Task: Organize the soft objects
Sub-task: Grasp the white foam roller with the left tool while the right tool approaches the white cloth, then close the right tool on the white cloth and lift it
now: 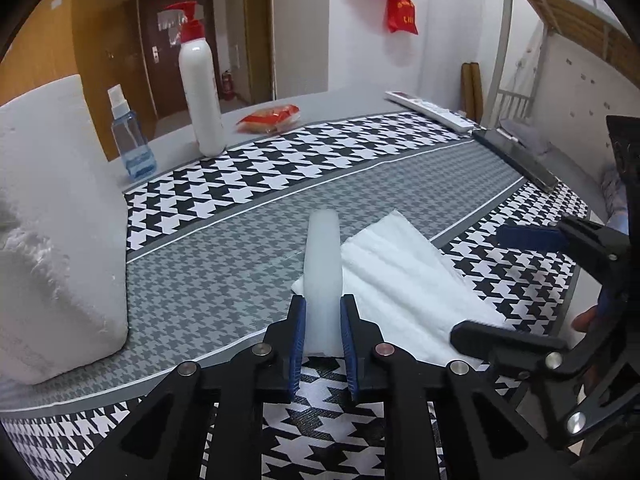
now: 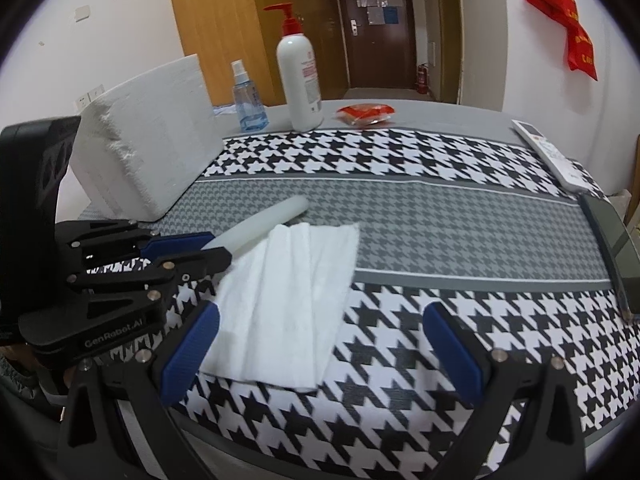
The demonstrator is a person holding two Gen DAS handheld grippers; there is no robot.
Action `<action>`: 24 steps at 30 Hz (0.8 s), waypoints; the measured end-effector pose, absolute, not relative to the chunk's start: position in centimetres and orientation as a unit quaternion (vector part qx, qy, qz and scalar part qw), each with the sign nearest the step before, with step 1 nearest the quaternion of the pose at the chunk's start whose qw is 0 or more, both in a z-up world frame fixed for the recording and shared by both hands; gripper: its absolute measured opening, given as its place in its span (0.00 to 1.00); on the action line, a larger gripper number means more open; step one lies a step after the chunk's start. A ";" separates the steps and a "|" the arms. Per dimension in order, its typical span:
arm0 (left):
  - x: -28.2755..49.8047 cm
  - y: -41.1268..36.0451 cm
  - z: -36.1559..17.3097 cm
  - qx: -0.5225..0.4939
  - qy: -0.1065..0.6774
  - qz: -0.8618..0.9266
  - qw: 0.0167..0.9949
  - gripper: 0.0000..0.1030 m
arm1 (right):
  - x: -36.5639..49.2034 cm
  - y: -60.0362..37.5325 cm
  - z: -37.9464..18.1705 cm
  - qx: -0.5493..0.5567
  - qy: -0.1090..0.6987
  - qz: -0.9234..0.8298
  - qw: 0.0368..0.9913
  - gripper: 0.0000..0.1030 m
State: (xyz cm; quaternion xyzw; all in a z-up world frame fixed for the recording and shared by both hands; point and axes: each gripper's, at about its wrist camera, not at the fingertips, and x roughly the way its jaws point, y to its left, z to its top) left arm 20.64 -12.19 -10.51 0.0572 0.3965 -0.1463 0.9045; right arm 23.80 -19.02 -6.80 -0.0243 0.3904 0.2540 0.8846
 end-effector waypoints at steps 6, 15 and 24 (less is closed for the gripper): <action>20.6 -11.5 -10.4 0.044 0.392 -0.147 0.907 0.18 | 23.9 -17.6 -7.3 -0.049 0.400 0.244 0.882 1.00; 20.7 -10.5 -10.4 0.040 0.393 -0.142 0.908 0.18 | 24.0 -16.5 -7.6 -0.073 0.403 0.241 0.880 0.90; 20.3 -9.8 -10.3 0.034 0.388 -0.144 0.910 0.18 | 24.2 -15.3 -8.1 -0.103 0.410 0.237 0.875 0.74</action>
